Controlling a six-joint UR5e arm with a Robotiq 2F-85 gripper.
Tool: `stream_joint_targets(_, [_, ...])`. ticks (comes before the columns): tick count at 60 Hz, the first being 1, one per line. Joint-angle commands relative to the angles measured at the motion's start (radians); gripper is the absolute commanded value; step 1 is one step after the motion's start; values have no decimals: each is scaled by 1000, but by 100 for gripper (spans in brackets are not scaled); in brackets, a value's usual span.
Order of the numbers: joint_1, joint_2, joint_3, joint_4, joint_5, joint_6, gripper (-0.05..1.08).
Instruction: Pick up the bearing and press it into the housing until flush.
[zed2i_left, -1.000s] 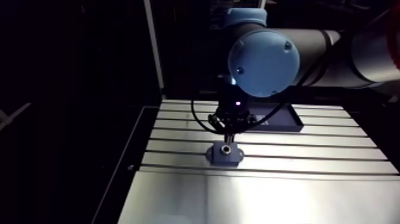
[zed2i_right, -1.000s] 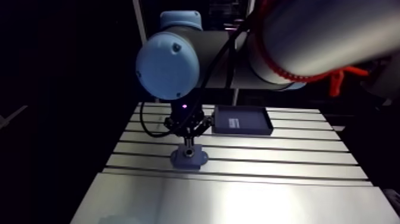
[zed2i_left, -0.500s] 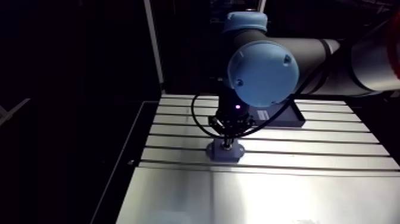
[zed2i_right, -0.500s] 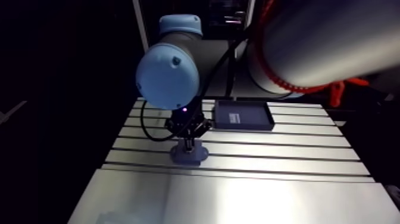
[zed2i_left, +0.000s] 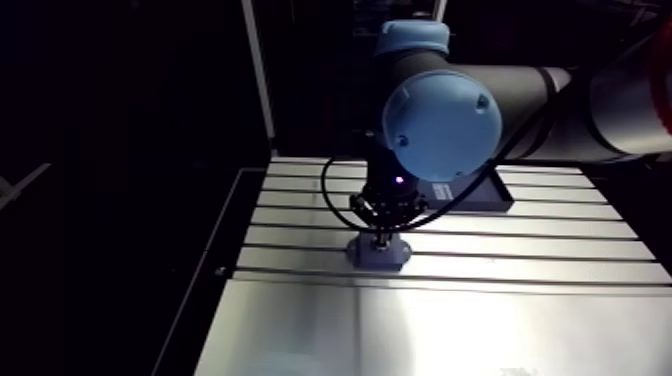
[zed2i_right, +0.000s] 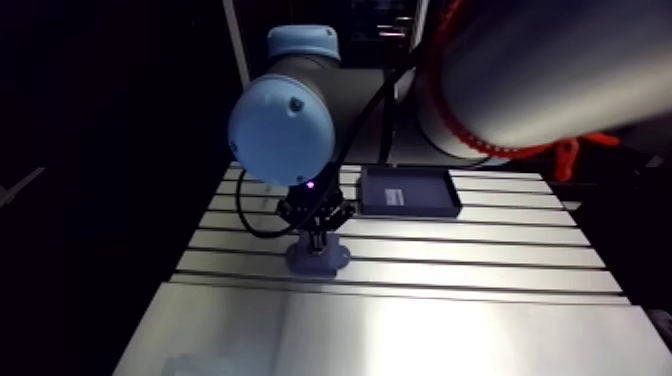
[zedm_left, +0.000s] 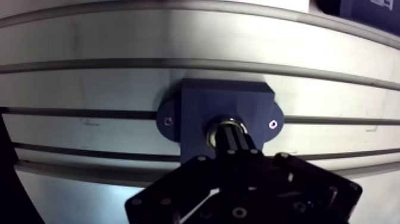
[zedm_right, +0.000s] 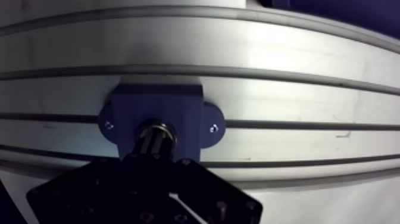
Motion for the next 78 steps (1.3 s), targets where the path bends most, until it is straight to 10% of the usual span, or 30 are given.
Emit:
stream_joint_targets(1, [0,0,2,0,-2,-1,102])
stream_joint_targets(78, [2,0,2,-2,-1,-10,102])
